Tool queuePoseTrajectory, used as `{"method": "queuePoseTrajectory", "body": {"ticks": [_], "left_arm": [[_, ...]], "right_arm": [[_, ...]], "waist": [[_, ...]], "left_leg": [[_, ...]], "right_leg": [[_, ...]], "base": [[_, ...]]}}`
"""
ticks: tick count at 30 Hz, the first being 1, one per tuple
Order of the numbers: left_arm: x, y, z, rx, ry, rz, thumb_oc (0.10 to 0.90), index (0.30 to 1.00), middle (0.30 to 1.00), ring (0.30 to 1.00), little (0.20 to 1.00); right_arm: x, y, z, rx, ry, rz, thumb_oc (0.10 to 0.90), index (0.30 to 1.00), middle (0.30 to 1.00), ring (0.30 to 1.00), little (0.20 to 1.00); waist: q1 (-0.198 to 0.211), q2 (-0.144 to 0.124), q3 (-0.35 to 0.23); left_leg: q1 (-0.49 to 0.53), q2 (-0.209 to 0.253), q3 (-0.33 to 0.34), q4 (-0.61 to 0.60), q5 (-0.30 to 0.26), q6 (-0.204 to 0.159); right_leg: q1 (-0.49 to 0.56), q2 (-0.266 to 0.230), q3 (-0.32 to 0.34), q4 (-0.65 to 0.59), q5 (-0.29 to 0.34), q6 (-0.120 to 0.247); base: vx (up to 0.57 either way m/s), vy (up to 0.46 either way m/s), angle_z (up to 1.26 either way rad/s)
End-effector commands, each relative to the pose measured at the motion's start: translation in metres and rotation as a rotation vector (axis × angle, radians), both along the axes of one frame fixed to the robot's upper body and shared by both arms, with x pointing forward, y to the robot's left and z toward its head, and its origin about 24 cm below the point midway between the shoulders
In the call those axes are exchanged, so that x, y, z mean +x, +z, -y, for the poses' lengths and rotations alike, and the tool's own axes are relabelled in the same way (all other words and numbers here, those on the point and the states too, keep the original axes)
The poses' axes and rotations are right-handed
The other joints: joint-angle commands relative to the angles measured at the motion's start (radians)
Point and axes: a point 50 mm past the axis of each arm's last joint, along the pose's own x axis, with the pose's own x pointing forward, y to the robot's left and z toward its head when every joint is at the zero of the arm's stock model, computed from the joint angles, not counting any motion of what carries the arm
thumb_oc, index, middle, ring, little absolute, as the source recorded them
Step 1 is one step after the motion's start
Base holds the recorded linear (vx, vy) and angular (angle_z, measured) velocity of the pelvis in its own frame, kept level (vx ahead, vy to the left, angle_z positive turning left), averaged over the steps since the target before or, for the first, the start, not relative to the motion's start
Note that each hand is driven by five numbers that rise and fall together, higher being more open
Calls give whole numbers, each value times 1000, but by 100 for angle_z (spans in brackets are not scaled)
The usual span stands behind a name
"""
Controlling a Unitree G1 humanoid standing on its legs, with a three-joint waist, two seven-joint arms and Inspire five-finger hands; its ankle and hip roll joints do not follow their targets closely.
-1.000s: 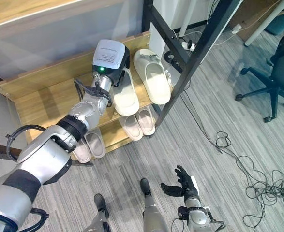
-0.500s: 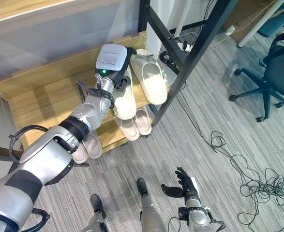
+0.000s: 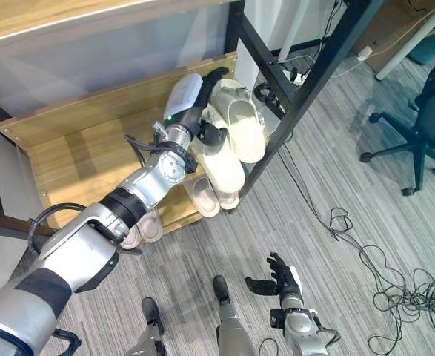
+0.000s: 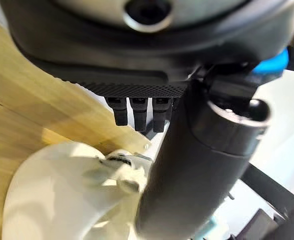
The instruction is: Arrange the slippers neatly on the shoe rack.
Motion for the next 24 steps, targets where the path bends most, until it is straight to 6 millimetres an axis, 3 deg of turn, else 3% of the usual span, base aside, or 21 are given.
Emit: {"method": "queuePoseTrajectory", "body": {"ticks": [1, 7, 11, 13, 15, 24], "left_arm": [[-5, 69, 21, 98, -23, 262, 800, 900, 900, 900, 900], [2, 64, 9, 166, 39, 253, 800, 900, 900, 900, 900], [2, 79, 2, 161, 60, 296, 800, 900, 900, 900, 900], [-4, 96, 3, 101, 32, 345, 800, 900, 900, 900, 900], [-6, 98, 4, 78, 17, 352, 800, 900, 900, 900, 900], [-15, 81, 22, -218, -171, 198, 800, 900, 900, 900, 900]], "right_arm": [[0, 17, 39, -65, -88, 72, 800, 900, 900, 900, 900], [-6, 13, 39, -64, -90, 58, 800, 900, 900, 900, 900], [-9, 12, 39, -63, -85, 54, 800, 900, 900, 900, 900], [-12, 11, 36, -55, -79, 51, 800, 900, 900, 900, 900], [-12, 11, 36, -51, -78, 51, 800, 900, 900, 900, 900], [-3, 12, 29, -21, -82, 58, 800, 900, 900, 900, 900]], "waist": [[41, 74, -8], [44, 71, -15], [44, 68, -19], [49, 69, -20], [50, 70, -20], [66, 72, -30]], "left_leg": [[36, 2, -56, -6, -97, -6], [35, 1, -60, -6, -97, -5], [28, 2, -64, -6, -95, -5], [28, 2, -66, -6, -94, -5], [30, 1, -68, -6, -94, -5], [46, -3, -71, -6, -94, -6]], "right_leg": [[21, 35, -125, 23, -117, 11], [22, 34, -128, 22, -118, 12], [18, 33, -131, 19, -115, 13], [21, 33, -135, 19, -117, 14], [23, 34, -137, 20, -119, 13], [44, 33, -146, 25, -127, 9]], "base": [[0, 0, 0], [0, 0, 0], [0, 0, 0], [0, 0, 0], [0, 0, 0], [1, 0, 0]]}}
